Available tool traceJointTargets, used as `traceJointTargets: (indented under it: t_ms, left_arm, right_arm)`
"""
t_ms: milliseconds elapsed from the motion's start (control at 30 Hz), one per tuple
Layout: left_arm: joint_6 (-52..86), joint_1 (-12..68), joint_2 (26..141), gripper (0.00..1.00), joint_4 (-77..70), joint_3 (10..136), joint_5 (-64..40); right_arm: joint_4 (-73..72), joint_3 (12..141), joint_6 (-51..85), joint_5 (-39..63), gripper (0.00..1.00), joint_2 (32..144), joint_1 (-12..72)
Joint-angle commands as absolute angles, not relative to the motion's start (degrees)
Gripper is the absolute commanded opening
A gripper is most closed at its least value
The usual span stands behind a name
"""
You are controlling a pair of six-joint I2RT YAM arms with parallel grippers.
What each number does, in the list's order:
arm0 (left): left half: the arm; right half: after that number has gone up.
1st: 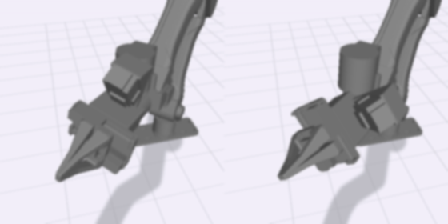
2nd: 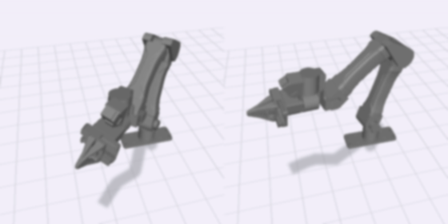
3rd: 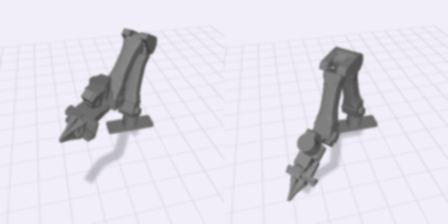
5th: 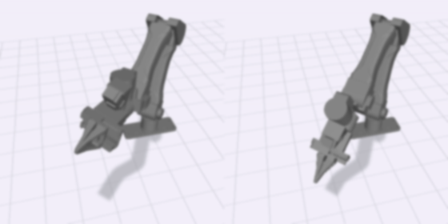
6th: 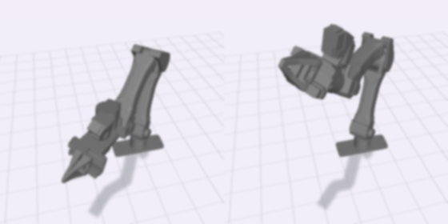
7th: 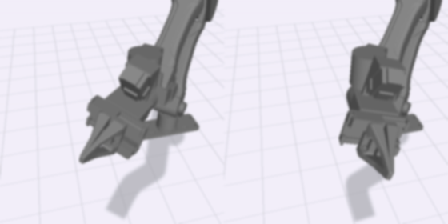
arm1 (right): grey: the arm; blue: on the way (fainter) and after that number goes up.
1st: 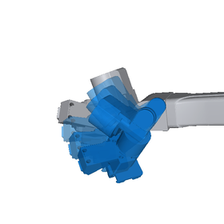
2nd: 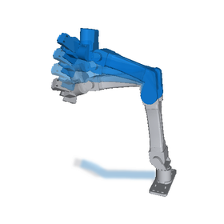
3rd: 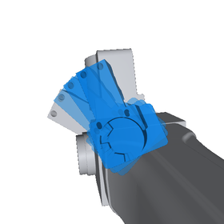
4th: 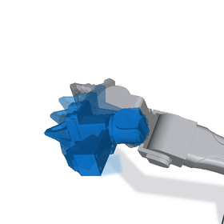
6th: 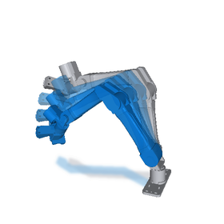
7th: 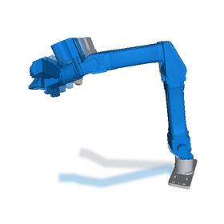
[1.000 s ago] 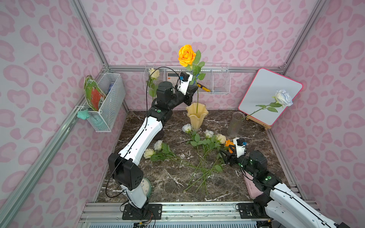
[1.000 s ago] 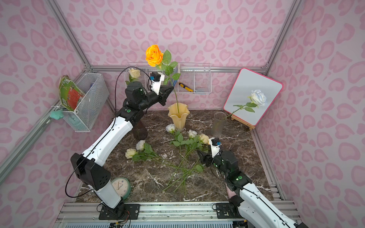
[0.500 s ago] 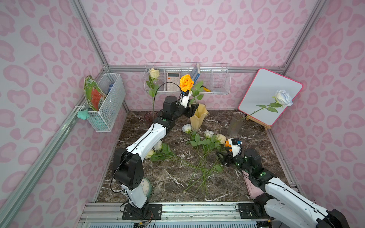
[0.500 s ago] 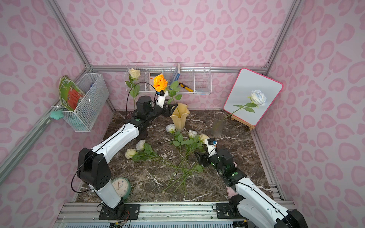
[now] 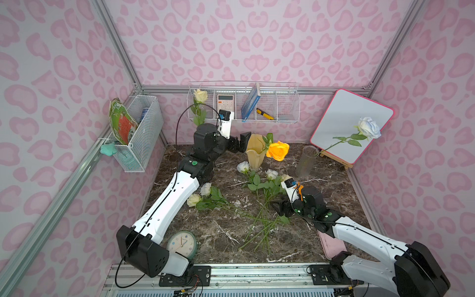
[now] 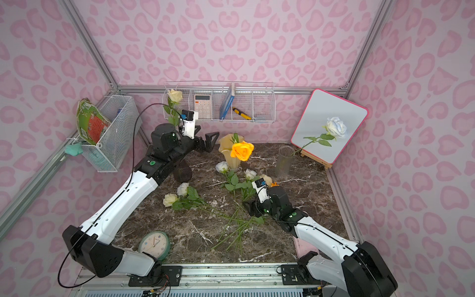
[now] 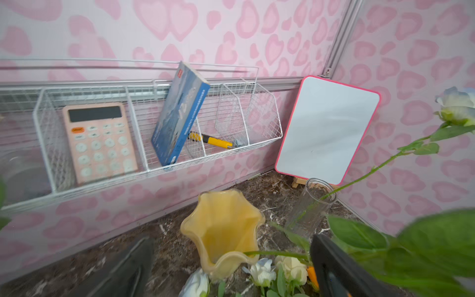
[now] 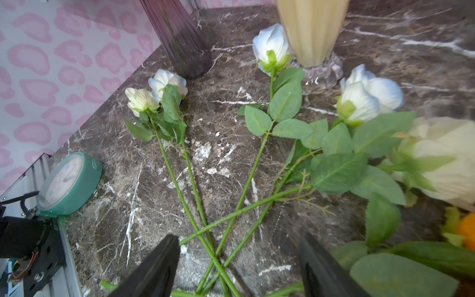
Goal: Arrange the flowers in different vases according to their colors
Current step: Insert the flower into the vase, then pick up the flower at the center of the board.
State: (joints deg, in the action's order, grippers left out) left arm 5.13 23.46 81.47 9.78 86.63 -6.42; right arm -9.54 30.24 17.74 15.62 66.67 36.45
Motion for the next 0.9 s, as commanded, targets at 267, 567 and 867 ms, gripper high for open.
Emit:
traceJointTargets:
  t_ms: [267,567,867]
  left_arm:
    - [12.38,24.76,64.39,0.99,26.57,67.92,1.81]
    - [15.28,28.47,59.26,1.0,35.76,63.05,9.93]
    - [18.98,30.65,58.71,0.98,41.85,59.61,16.15]
  right_arm:
    - [-2.46,43.43,15.23,14.56,0.73,84.34,37.71]
    - [3.26,54.13,15.45,11.42,0.68,96.76,38.24]
    - [9.35,63.01,15.46,7.08,0.67,105.54,41.46]
